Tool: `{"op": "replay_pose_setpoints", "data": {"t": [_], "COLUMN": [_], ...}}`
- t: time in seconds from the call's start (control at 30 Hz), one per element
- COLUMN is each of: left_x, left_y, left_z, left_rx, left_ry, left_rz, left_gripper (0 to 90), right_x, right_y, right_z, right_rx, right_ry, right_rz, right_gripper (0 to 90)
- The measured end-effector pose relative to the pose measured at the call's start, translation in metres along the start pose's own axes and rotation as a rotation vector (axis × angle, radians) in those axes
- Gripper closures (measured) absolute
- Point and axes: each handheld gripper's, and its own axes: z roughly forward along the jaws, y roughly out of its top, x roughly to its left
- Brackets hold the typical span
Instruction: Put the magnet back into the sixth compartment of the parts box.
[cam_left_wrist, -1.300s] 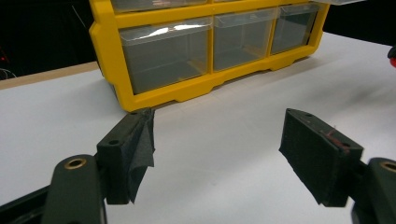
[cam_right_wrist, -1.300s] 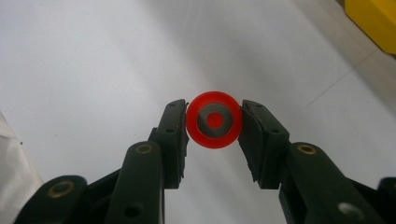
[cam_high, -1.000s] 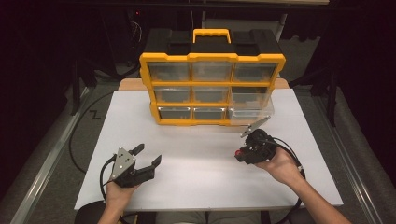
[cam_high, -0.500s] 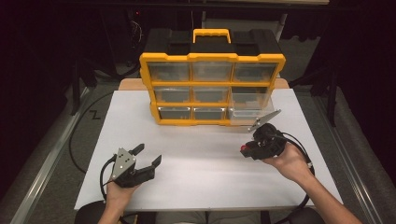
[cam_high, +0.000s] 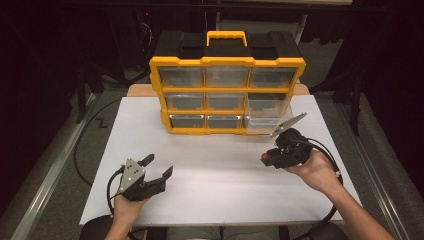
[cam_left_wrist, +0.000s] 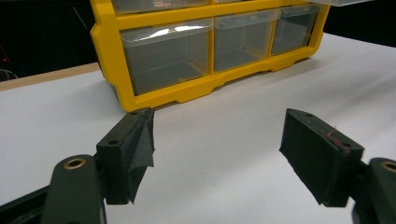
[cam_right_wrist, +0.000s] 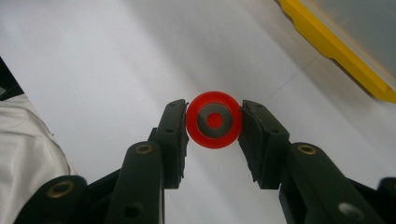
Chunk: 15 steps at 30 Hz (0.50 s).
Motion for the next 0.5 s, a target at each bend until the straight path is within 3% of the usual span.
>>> {"op": "replay_pose_setpoints", "data": {"t": [0.5], "left_x": [0.000], "left_y": [0.000], "left_z": [0.000], "left_rx": [0.002], "left_ry": [-0.002], "left_rz": [0.002], "left_gripper": [26.4], "right_x": [-0.002], "right_y": [0.004], "right_z": [-0.014], "right_rx": [0.005], "right_ry": [0.004], "right_rz": [-0.003], "right_gripper": [64.3]}}
